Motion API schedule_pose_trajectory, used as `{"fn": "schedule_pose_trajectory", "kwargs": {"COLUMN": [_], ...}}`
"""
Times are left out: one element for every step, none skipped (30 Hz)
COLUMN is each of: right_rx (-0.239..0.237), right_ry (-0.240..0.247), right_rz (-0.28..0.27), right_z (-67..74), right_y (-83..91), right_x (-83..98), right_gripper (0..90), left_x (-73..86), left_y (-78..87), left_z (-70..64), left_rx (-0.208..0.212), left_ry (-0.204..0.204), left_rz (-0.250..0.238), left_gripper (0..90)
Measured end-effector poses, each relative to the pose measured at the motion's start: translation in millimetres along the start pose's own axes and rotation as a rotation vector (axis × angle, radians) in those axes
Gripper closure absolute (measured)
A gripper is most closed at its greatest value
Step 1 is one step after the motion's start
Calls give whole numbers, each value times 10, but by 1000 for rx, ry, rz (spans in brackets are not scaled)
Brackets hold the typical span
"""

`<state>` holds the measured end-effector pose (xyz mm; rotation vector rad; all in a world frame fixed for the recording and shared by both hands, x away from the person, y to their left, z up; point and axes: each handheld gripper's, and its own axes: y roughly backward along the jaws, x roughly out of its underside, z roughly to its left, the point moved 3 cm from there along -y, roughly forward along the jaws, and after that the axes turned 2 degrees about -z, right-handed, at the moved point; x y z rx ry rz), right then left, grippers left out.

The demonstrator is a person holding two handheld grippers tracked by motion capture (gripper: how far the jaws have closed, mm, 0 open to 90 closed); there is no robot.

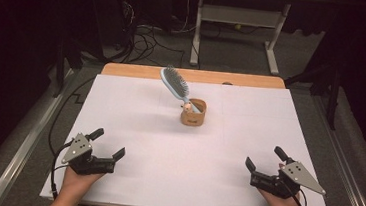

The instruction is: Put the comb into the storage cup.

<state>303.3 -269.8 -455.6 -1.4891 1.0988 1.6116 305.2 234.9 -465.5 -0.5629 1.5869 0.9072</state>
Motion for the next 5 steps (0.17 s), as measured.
{"fn": "schedule_pose_trajectory", "kwargs": {"right_rx": [0, -1, -1, -1, -1], "right_ry": [-3, -1, 0, -1, -2], "right_rz": [-1, -4, -6, -7, -7], "right_z": [-1, -3, -3, -4, -5], "right_y": [4, 9, 13, 14, 13], "right_x": [-1, -3, -6, -8, -10], "right_gripper": [0, 0, 0, 0, 0], "left_x": [-3, -5, -5, -6, -6], "left_y": [2, 4, 7, 11, 15], "left_z": [-1, -3, -4, -5, -4], "left_rx": [-1, -3, -4, -5, -7], "left_ry": [0, 0, -1, -1, -2], "left_rz": [-1, -2, -1, -2, -2], "left_gripper": [6, 6, 6, 6, 6]}}
